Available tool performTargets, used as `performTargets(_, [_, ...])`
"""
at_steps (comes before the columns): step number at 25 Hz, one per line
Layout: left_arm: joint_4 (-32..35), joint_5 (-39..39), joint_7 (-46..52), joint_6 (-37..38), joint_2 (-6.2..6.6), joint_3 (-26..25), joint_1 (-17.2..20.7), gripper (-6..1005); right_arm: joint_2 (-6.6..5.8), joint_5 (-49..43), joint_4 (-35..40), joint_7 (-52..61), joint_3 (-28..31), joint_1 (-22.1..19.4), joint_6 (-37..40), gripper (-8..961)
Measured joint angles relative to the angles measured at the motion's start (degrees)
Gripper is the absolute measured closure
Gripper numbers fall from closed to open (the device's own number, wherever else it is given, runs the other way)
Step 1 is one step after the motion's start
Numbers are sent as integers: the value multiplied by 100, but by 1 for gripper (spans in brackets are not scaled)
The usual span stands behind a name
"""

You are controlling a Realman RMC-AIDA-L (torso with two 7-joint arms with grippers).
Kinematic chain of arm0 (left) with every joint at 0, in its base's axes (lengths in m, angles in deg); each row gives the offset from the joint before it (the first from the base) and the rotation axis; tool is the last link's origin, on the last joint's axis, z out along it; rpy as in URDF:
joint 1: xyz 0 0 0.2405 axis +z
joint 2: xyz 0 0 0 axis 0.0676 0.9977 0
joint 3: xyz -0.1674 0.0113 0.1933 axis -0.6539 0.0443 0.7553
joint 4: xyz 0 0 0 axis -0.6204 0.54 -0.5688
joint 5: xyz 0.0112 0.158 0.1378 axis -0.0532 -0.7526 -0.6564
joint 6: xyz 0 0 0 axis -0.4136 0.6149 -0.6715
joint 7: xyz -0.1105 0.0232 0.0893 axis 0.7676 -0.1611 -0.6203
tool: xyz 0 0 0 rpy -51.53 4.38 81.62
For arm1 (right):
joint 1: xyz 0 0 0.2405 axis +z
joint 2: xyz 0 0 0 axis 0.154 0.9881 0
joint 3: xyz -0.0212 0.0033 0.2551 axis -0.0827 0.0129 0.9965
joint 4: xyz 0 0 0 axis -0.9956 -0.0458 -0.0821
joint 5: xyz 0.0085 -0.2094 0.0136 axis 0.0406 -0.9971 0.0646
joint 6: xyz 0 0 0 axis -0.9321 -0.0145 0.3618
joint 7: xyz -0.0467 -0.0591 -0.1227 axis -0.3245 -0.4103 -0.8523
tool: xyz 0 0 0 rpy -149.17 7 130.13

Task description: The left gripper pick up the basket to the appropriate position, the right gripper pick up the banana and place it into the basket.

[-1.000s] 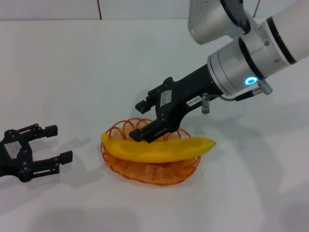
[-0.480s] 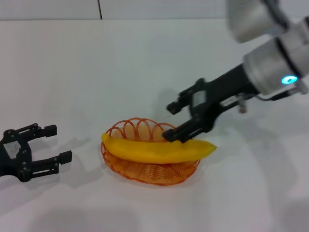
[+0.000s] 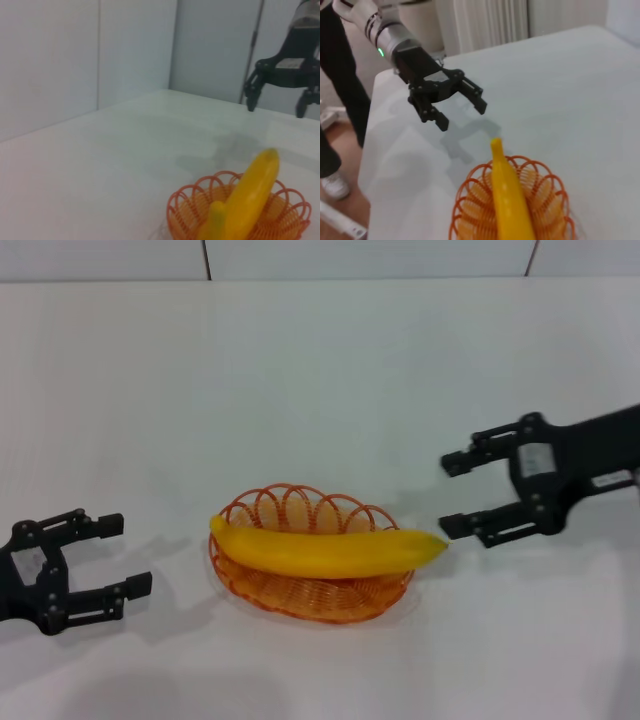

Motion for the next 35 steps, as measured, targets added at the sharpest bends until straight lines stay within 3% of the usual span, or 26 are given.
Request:
performTargets(8, [0, -185, -9, 7, -4, -6, -113, 170, -72, -57, -1653, -2844, 1284, -108, 305, 99])
performTargets(12, [-5, -226, -21, 7, -10, -6, -136, 170, -293, -112, -2377, -3232, 1490, -61, 154, 87])
performTargets(14, [-23, -227, -48, 4, -10, 0, -147, 170, -336, -113, -2614, -3404, 1485, -40, -144, 81])
performTargets(18, [-39, -230, -61, -14, -12, 43, -161, 170, -295, -152, -2794, -3746, 1485, -71, -589, 70])
performTargets(35, [-63, -667, -60, -31, -36, 24, -275, 170, -271, -306, -3032, -3911, 1552, -36, -603, 61])
